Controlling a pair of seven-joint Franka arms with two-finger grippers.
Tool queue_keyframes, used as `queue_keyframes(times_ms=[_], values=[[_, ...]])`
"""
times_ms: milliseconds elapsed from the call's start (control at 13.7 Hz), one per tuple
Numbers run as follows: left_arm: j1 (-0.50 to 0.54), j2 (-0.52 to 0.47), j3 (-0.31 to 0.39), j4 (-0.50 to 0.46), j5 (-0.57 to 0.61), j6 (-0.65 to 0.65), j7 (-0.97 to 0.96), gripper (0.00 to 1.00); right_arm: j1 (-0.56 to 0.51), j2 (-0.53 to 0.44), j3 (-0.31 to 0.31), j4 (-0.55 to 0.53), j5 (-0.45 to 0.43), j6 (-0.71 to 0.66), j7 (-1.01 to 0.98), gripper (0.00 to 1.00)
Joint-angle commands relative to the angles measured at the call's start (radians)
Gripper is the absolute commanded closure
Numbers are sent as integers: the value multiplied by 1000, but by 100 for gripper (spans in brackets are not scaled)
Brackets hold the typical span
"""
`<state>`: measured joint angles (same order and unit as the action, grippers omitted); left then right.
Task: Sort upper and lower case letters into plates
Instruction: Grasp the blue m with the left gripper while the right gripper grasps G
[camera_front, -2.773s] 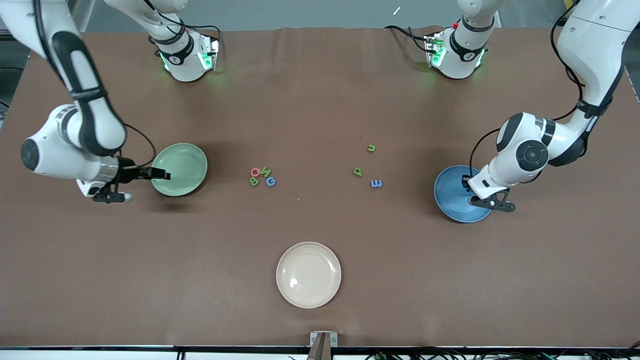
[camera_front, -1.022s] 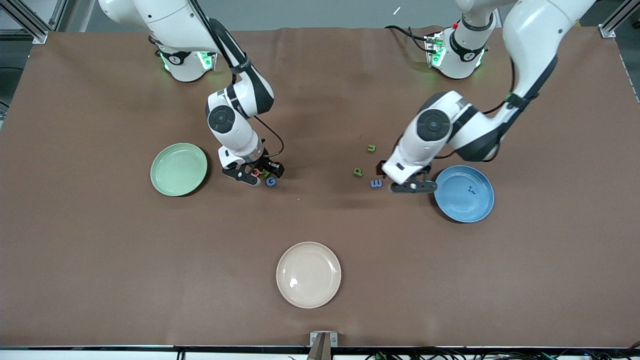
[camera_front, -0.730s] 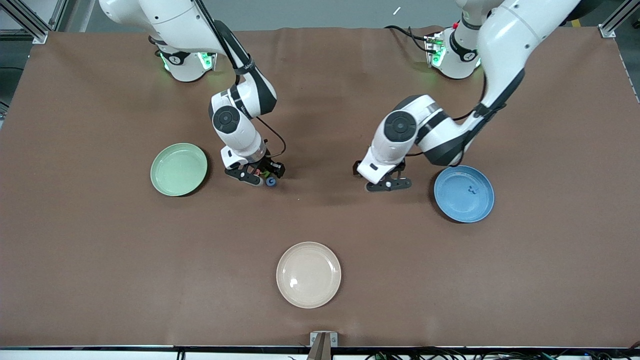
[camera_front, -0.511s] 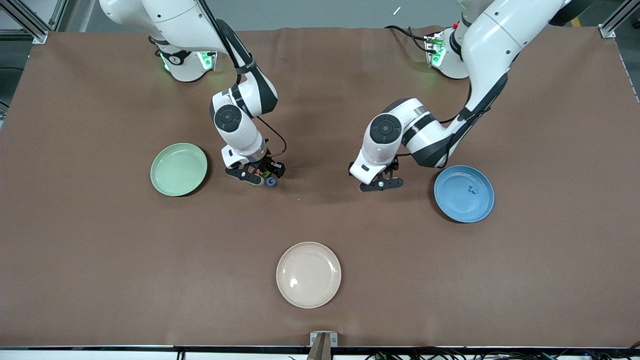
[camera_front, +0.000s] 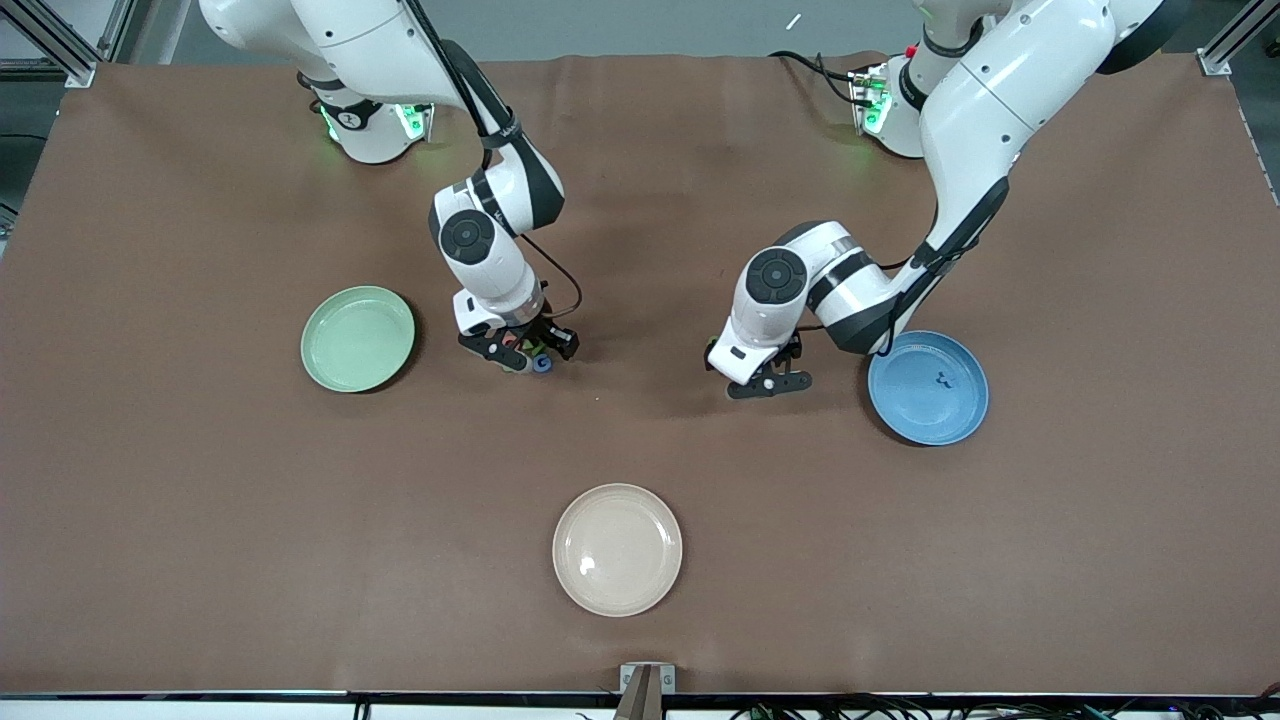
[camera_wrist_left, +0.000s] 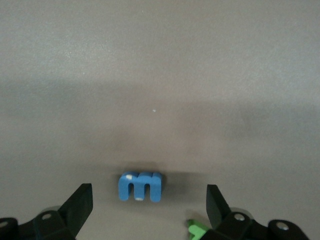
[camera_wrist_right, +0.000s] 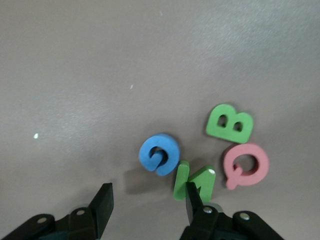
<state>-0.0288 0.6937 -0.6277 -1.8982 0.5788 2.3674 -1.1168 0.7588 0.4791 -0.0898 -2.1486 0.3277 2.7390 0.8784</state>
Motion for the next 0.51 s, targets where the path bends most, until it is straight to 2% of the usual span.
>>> queue_keyframes(times_ms=[0, 146, 292, 438], values=[[1, 0, 8, -28, 32, 39, -23, 1, 22, 22, -15, 30, -18, 7, 76, 34], [3, 0, 8, -38, 41, 39, -29, 3, 22, 24, -19, 32, -57, -1, 68, 34], [1, 0, 8, -50, 42, 39, -38, 8, 11, 26, -31, 42, -187, -27, 67, 34], [3, 0, 8, -52, 42, 39, -38, 20, -2, 55, -31, 97, -306, -67, 67, 34]])
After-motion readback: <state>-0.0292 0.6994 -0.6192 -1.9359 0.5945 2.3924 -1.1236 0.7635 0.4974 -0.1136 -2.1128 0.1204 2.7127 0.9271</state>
